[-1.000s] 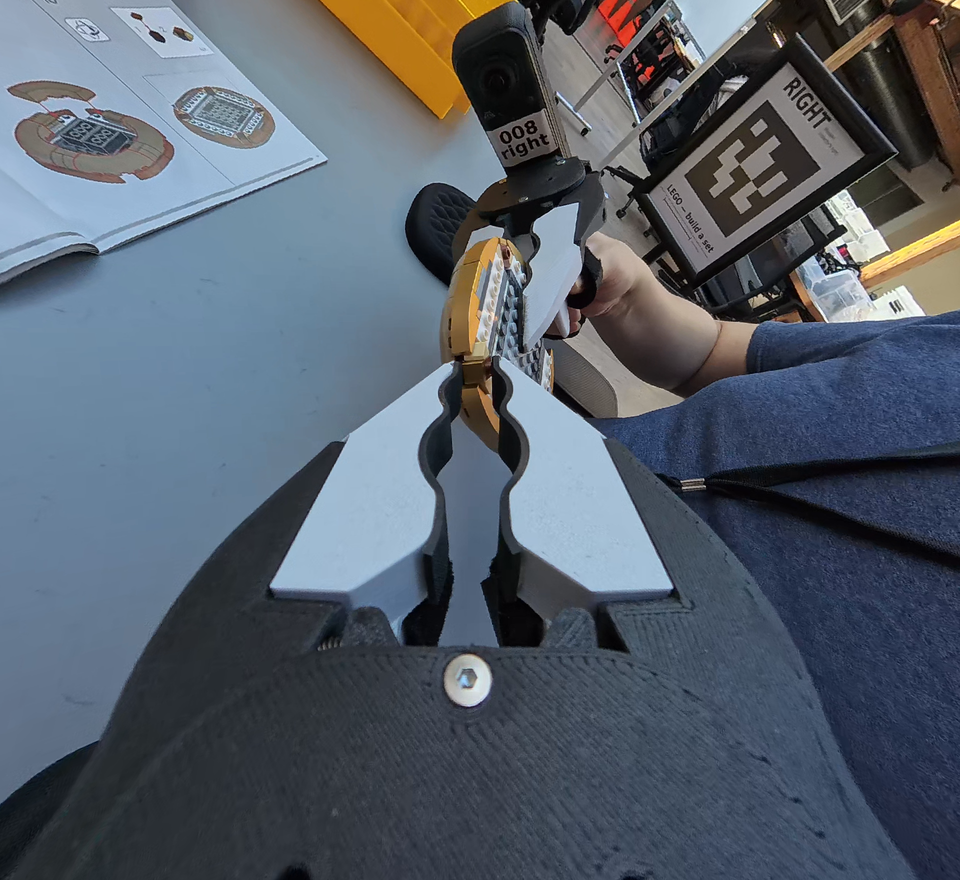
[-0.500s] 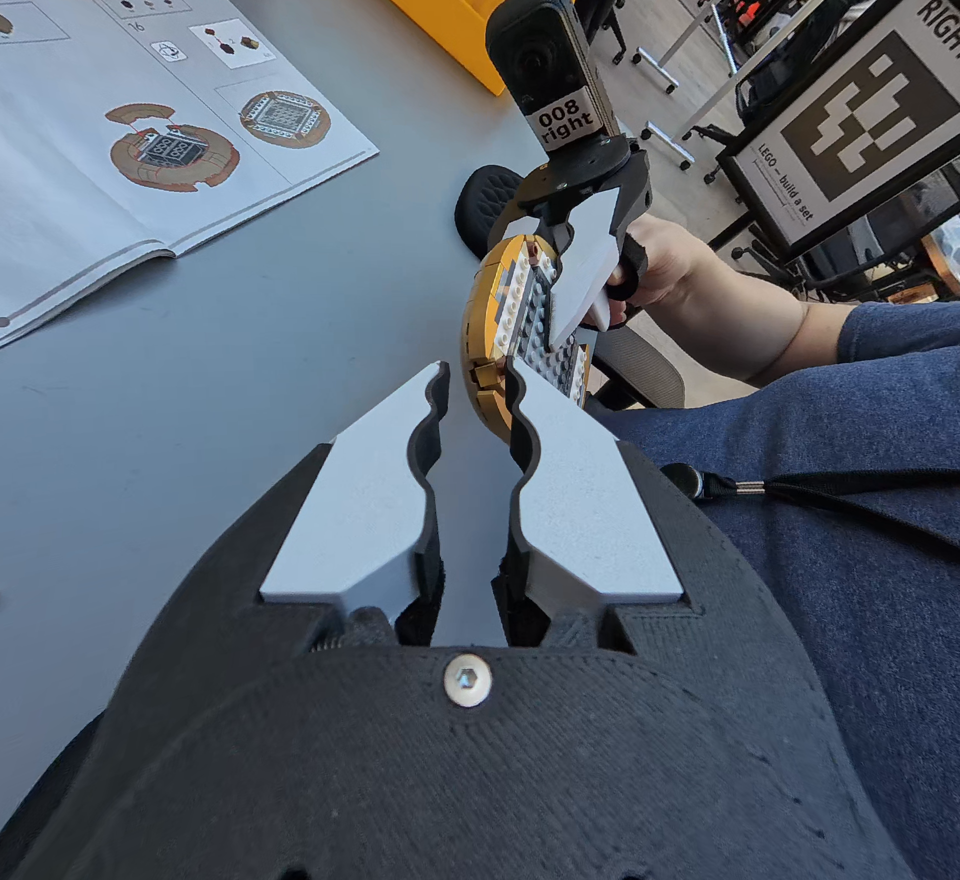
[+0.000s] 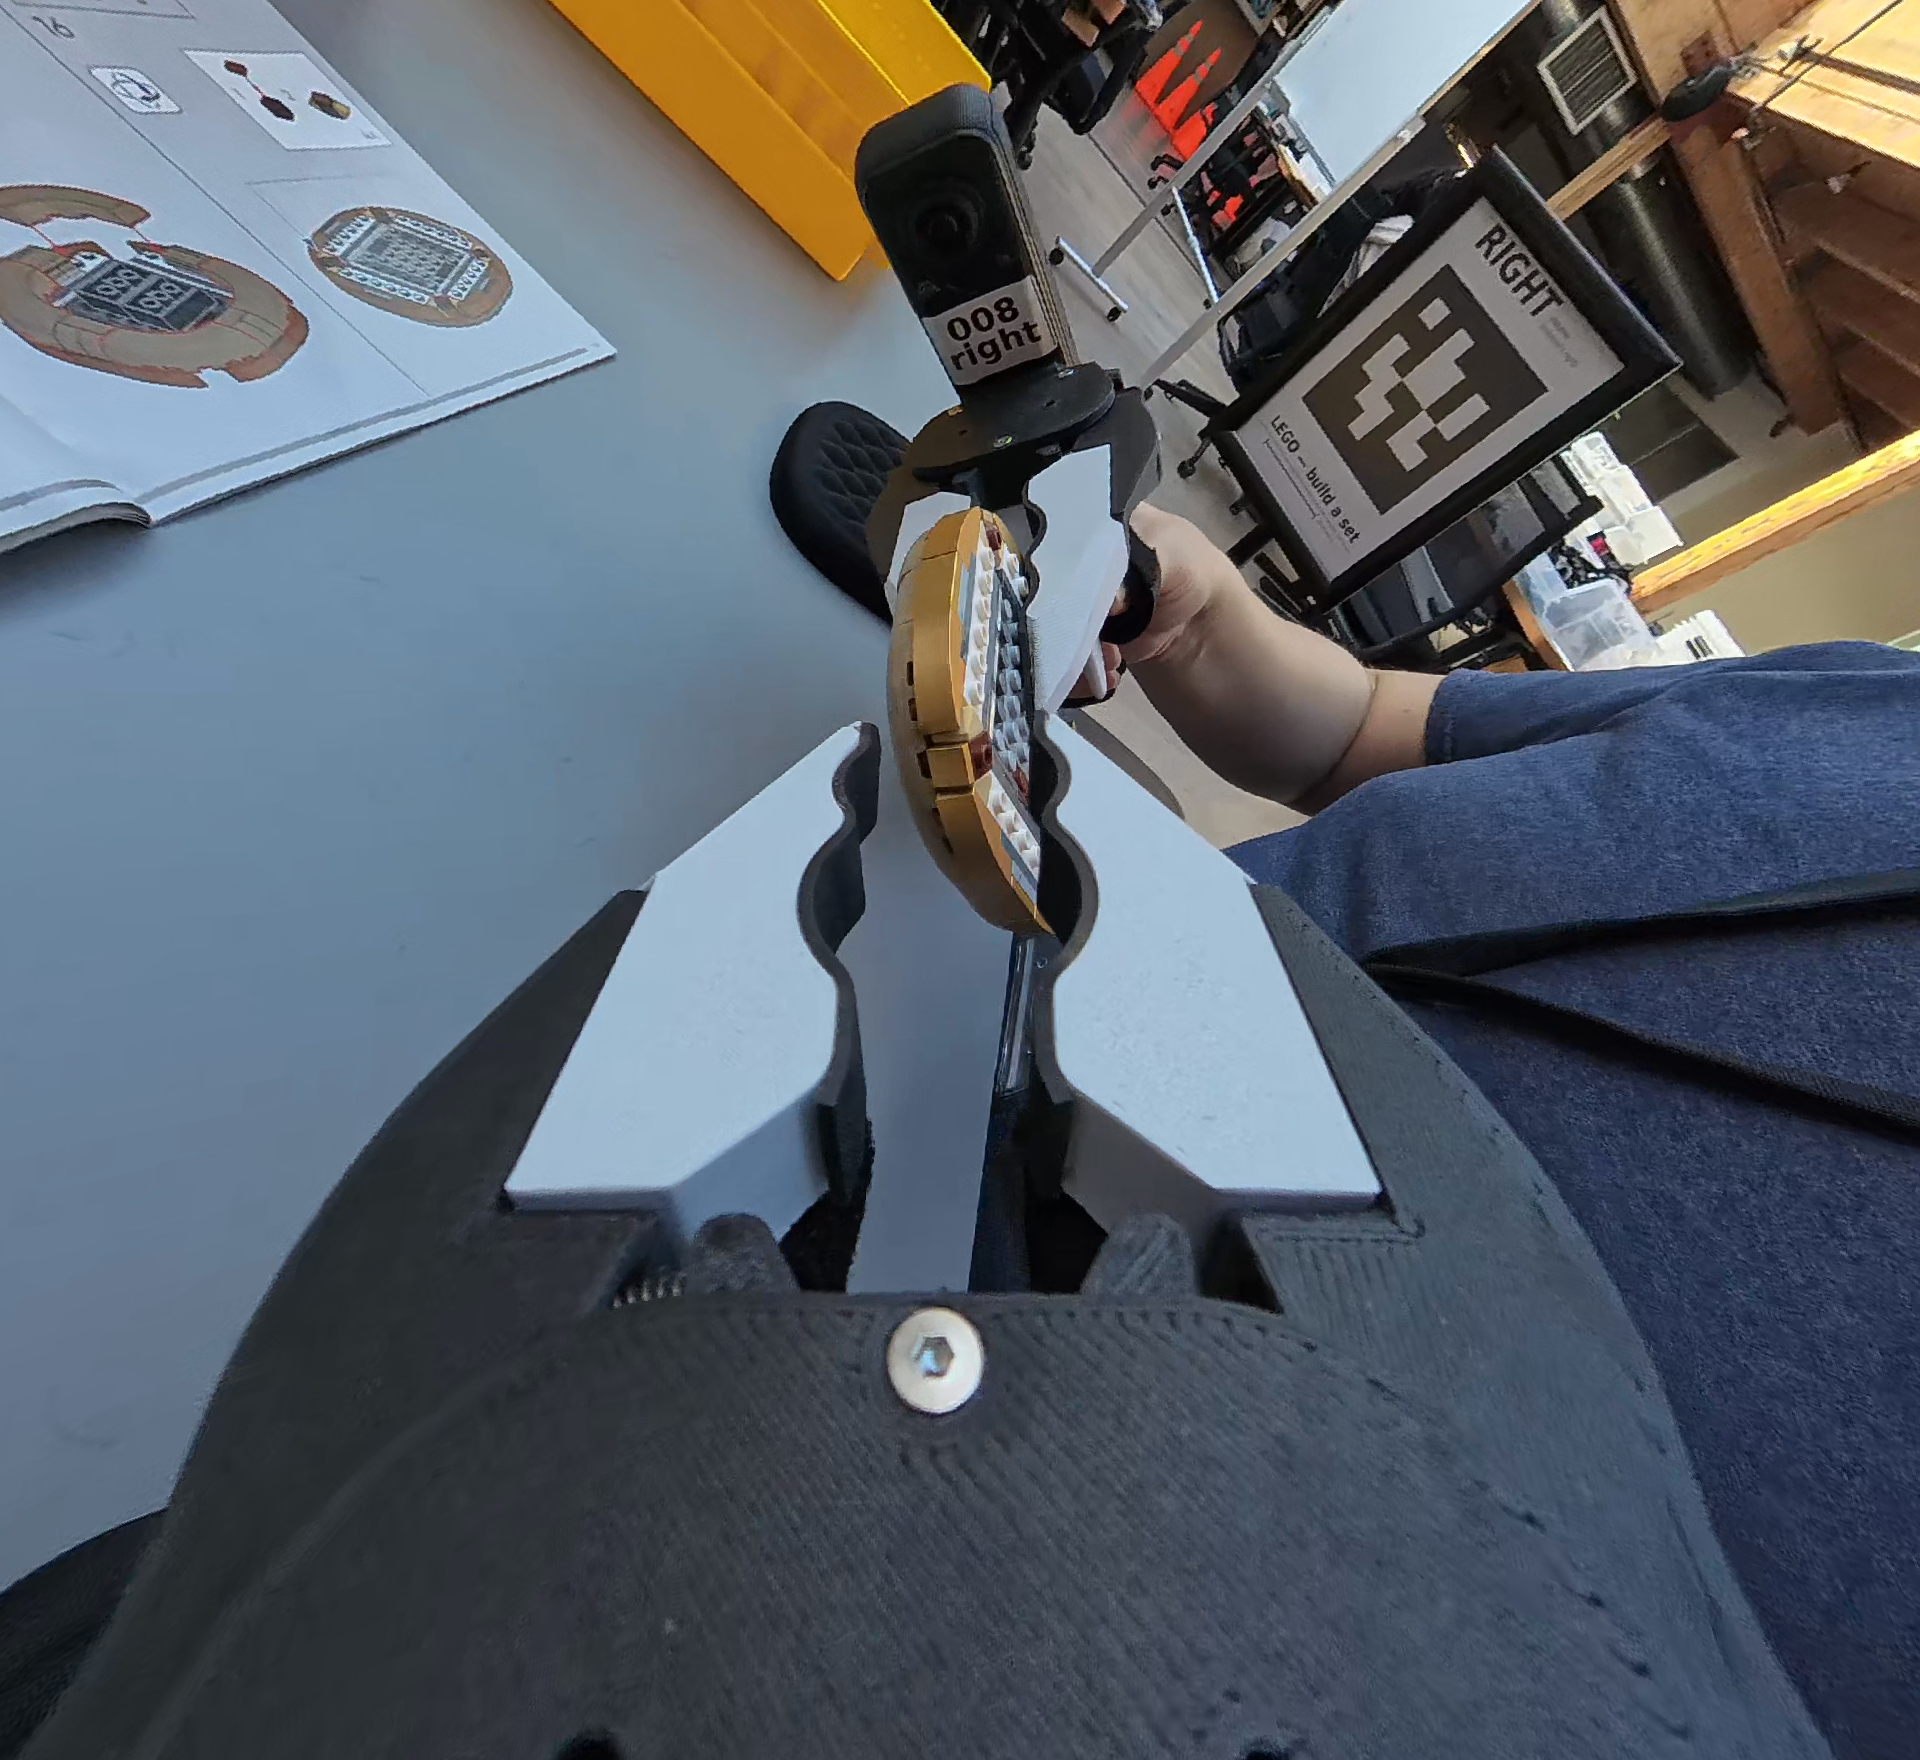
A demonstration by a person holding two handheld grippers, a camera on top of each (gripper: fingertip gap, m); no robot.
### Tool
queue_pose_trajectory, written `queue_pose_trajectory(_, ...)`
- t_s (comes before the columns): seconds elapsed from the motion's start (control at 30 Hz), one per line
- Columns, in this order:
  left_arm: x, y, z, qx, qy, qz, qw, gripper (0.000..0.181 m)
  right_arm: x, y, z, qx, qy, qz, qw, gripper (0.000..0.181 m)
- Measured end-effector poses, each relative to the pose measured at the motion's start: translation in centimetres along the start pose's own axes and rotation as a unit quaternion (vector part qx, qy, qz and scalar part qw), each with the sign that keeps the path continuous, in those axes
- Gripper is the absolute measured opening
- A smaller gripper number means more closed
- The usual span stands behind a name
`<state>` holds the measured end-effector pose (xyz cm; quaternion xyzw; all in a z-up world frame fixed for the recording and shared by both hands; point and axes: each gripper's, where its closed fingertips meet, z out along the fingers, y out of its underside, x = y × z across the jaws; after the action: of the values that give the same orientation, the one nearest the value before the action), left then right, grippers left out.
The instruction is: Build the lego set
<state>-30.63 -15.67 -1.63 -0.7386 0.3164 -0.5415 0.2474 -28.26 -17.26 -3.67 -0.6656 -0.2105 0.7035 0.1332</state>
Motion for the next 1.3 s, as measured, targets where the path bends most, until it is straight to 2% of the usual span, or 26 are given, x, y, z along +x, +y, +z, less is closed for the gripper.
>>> queue_pose_trajectory(0.2, 0.1, 0.6, 0.5, -0.004, 0.034, -0.02, 0.999, 0.029, -0.5, 0.0, 0.1, -0.004, -0.006, -0.011, 1.0, 0.019)
queue_pose_trajectory(0.37, 0.6, 0.7, 0.5, 0.003, 0.063, -0.036, 0.997, 0.019, -0.7, -0.1, 0.1, -0.007, -0.002, -0.025, 1.0, 0.019)
queue_pose_trajectory(0.73, 0.2, 0.8, 0.9, 0.01, 0.054, -0.038, 0.998, 0.017, -0.4, -0.1, 0.0, -0.011, 0.016, -0.044, 0.999, 0.018)
queue_pose_trajectory(0.93, 0.4, 0.8, 0.8, 0.009, 0.031, -0.005, 0.999, 0.017, -0.7, -0.1, 0.0, -0.01, 0.011, -0.049, 0.999, 0.019)
queue_pose_trajectory(1.3, 0.8, 1.7, 0.6, -0.067, 0.039, 0.006, 0.997, 0.017, -0.8, 0.5, 0.2, -0.042, 0.003, -0.04, 0.998, 0.018)
